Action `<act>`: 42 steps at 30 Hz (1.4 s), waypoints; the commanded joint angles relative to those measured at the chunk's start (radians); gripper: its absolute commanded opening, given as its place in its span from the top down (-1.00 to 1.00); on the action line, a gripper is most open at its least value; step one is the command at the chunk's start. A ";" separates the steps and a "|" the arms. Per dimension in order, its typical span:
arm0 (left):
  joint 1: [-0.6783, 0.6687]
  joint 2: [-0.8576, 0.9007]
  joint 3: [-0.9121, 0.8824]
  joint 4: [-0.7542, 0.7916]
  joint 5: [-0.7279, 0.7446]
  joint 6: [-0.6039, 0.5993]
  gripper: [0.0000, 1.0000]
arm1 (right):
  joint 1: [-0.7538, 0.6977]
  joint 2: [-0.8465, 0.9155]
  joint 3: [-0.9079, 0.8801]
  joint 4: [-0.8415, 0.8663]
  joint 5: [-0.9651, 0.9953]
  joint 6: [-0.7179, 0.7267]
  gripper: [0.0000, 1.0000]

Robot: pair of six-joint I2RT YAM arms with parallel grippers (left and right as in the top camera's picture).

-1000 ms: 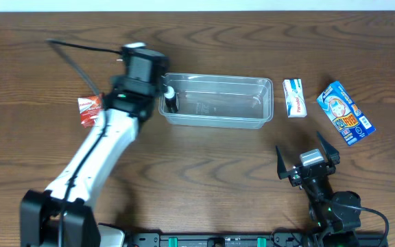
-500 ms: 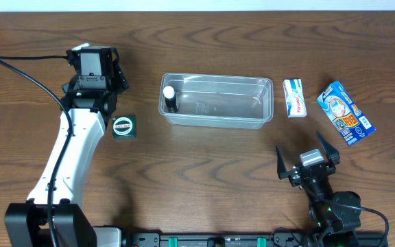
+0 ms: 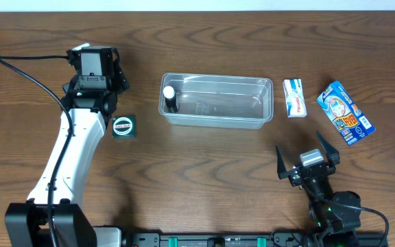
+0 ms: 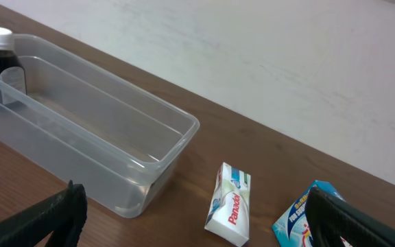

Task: Pack container
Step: 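Lower the bottle into the container's left end, release, withdraw left gripper, then reach the right gripper to the blue fever-patch box and grasp it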

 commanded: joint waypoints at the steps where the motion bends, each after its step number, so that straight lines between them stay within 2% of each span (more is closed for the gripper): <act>1: 0.003 -0.005 0.011 -0.003 -0.013 0.002 -0.96 | -0.014 -0.001 -0.002 -0.004 -0.002 -0.007 -0.98; 6: 0.003 -0.005 0.011 -0.003 -0.013 0.002 -0.96 | -0.014 0.000 -0.002 -0.003 0.016 -0.017 -0.99; 10: 0.003 -0.005 0.011 -0.003 -0.013 0.002 -0.96 | -0.014 0.000 -0.002 0.097 0.044 -0.032 -0.98; 13: 0.003 -0.005 0.011 -0.003 -0.013 0.002 -0.96 | -0.023 0.000 0.014 0.146 0.161 -0.033 -0.98; 20: 0.003 -0.005 0.011 -0.003 -0.013 0.002 -0.96 | -0.129 0.126 0.231 -0.050 0.238 0.023 -0.98; 24: 0.003 -0.005 0.011 -0.003 -0.013 0.002 -0.96 | -0.231 0.329 0.431 -0.158 0.214 0.003 -0.99; 29: 0.003 -0.005 0.011 -0.003 -0.013 0.002 -0.96 | -0.379 0.668 0.652 -0.196 0.006 -0.005 -0.99; 36: 0.003 -0.005 0.011 -0.003 -0.013 0.002 -0.96 | -0.556 1.173 1.027 -0.443 -0.312 -0.023 -0.99; 42: 0.003 -0.005 0.011 -0.003 -0.013 0.002 -0.96 | -0.600 1.446 1.254 -0.626 -0.305 -0.026 -0.98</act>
